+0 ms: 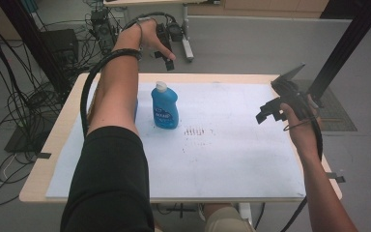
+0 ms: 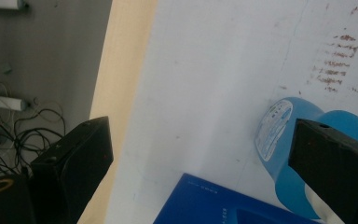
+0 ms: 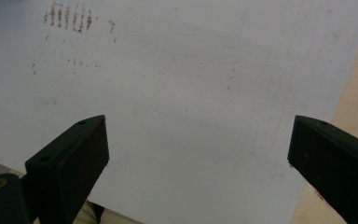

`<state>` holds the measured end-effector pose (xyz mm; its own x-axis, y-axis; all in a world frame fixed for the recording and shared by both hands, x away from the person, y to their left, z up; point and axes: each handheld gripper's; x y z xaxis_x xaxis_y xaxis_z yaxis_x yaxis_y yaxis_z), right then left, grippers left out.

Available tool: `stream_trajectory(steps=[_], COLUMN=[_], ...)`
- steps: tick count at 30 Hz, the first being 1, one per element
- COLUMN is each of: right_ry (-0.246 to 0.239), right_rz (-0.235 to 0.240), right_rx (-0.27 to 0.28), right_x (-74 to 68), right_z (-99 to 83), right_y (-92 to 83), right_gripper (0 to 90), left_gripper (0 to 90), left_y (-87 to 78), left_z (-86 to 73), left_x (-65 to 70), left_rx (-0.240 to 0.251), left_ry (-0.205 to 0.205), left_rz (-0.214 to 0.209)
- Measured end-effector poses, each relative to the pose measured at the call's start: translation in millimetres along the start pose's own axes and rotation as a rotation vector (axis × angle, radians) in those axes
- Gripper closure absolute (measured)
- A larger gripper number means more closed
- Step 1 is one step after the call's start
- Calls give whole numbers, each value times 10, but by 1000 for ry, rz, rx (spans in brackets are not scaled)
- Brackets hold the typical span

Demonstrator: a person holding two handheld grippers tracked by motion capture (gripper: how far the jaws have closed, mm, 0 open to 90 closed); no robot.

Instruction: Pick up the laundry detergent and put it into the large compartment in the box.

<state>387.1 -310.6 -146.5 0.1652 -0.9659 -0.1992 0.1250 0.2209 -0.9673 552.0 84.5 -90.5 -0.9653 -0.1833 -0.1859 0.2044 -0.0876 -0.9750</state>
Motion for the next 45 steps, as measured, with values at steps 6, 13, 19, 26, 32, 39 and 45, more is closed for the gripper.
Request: stream_trajectory(steps=[6, 13, 19, 26, 32, 39, 45], right_ry=[1, -3, -2, -3, 1, -3, -2], right_rz=[0, -1, -2, -1, -1, -1, -2], right_rx=[-2, -3, -5, -6, -5, -1, 2], right_x=[-3, -15, -11, -1, 3, -11, -23], right_z=[2, 16, 22, 19, 10, -6, -37], right_y=[12, 31, 39, 40, 29, 11, -13], right_gripper=[50, 50, 50, 50, 50, 50, 50], left_gripper=[68, 69, 69, 70, 70, 70, 70], left_y=[17, 20, 27, 6, -40, -105, -172], left_z=[-14, -26, -27, -5, 14, 29, 45], left_x=[-8, -21, -26, -29, -10, 51, 130], left_rx=[-1, 4, 8, 2, -1, -2, -6], left_ry=[-1, -5, -7, 4, 21, 41, 71], left_rz=[-1, -4, -8, -18, -25, -35, -39])
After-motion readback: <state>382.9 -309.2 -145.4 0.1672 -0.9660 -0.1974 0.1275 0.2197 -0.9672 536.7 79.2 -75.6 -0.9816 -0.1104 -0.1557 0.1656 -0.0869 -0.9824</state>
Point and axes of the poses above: each handheld gripper's, and its own axes: y roughly forward along the jaws, z roughly out of its top, x roughly to its right, and after that the axes turned 6 degrees about y, right-handed
